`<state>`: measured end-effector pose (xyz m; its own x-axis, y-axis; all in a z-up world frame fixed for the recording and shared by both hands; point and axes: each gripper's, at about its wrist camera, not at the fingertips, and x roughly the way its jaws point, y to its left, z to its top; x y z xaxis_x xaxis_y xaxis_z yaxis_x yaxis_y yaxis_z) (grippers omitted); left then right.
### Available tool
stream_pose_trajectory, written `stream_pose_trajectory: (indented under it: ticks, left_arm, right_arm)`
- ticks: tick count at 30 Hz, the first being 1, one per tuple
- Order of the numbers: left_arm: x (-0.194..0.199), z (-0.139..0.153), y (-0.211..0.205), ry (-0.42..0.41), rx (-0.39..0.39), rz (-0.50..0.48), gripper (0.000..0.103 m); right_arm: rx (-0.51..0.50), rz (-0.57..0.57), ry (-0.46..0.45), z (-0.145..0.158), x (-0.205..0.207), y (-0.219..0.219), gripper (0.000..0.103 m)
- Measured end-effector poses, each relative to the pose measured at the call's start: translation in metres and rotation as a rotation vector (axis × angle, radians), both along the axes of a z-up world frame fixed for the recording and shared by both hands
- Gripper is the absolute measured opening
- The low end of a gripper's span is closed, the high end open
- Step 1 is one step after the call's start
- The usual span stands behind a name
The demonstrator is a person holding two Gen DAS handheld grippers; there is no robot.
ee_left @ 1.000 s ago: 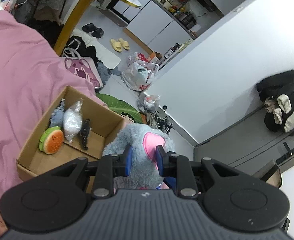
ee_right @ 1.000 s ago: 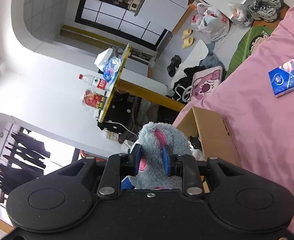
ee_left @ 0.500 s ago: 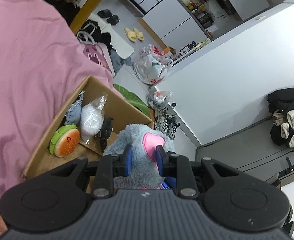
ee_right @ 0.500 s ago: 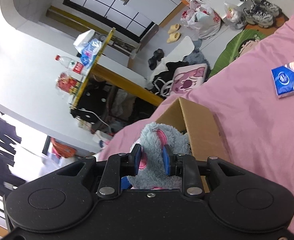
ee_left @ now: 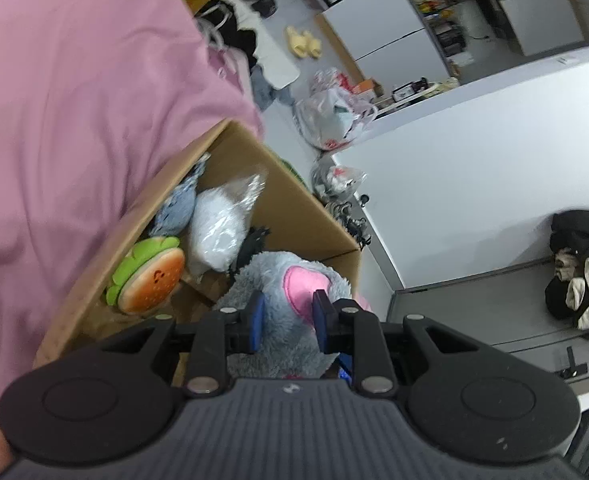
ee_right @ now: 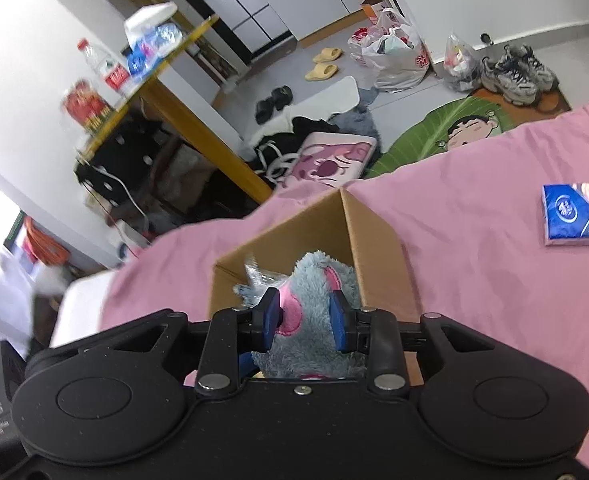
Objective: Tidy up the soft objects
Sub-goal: 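Open both tools to drop the grey heart plush into the box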
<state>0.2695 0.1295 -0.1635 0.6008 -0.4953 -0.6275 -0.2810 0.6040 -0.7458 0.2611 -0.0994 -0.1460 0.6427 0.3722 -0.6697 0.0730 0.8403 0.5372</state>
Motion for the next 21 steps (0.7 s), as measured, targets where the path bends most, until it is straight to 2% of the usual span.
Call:
stream_pose_trajectory:
  ticks: [2,7,9,15,17,19,21]
  left_arm:
    - [0.004,-0.005,0.0,0.019,-0.004,0.002,0.024]
    - [0.009,-0.015,0.005,0.053,-0.032,0.021,0.025]
    - [0.008,-0.013,0.006,0.048,-0.005,0.026,0.025]
    - [0.006,-0.005,0.002,0.041,0.042,0.004,0.029]
    - [0.004,0.0,0.001,0.031,0.074,0.002,0.034]
    - [0.001,0.006,-0.002,0.024,0.131,0.0,0.05]
    - [-0.003,0.013,-0.005,0.011,0.195,0.003,0.055]
  right_arm:
    - [0.0,-0.006,0.016,-0.003,0.002,0.0,0.031]
    - [0.023,-0.018,0.003,-0.006,0.003,0.0,0.041]
    - [0.028,-0.023,-0.002,-0.005,0.003,-0.001,0.048]
    - [0.055,-0.02,-0.007,0.0,-0.003,-0.006,0.052]
    - [0.067,-0.014,-0.008,0.004,-0.006,-0.009,0.055]
    - [0.074,-0.015,-0.012,0.008,-0.008,-0.011,0.057]
    - [0.083,-0.016,-0.017,0.012,-0.012,-0.015,0.064]
